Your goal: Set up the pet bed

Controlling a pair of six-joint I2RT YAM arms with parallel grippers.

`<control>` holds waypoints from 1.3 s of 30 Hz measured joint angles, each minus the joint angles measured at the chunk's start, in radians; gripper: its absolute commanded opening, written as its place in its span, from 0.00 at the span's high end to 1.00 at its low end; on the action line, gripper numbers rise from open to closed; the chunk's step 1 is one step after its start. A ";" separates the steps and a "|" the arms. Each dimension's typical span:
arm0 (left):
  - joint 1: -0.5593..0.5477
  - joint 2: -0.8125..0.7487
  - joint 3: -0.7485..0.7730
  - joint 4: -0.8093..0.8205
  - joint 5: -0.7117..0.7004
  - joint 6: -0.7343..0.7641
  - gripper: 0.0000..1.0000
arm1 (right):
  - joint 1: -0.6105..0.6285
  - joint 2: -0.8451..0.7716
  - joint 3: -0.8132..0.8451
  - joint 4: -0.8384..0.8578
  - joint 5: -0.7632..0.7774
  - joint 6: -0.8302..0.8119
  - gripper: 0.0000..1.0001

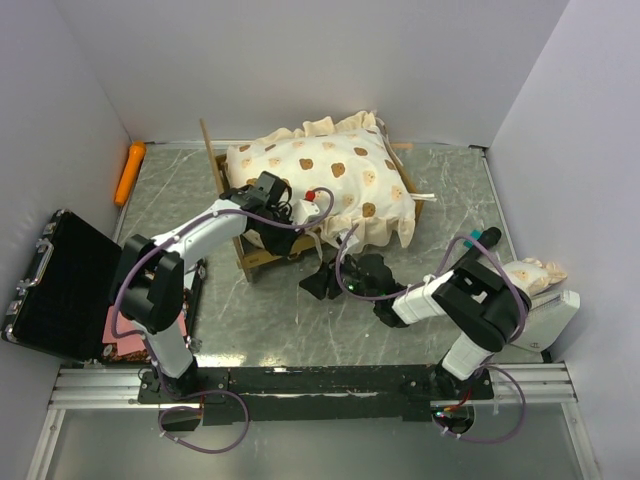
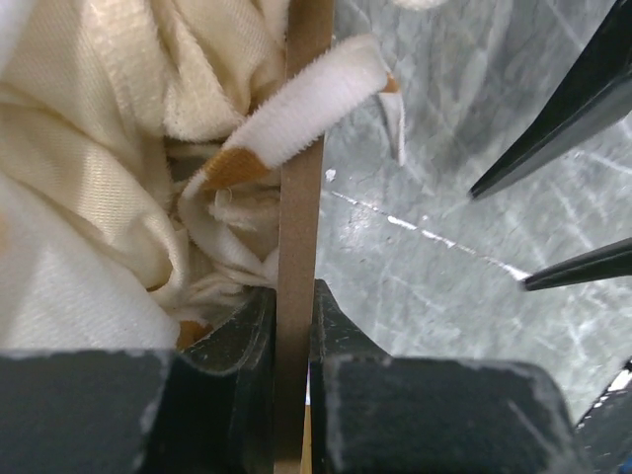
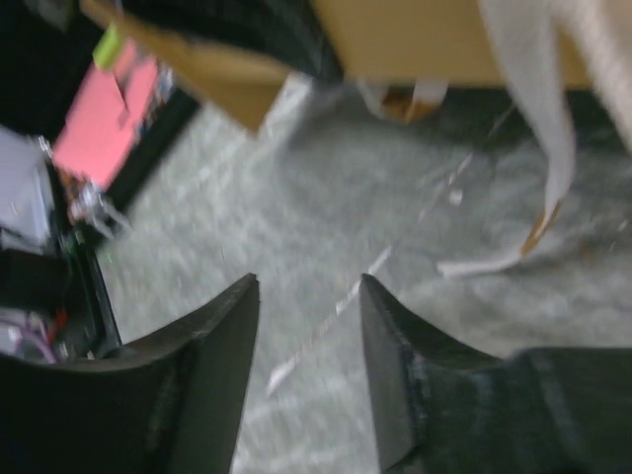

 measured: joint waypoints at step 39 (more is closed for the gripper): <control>-0.060 -0.047 0.018 0.006 0.031 -0.149 0.99 | -0.081 0.242 0.124 0.255 0.112 0.221 1.00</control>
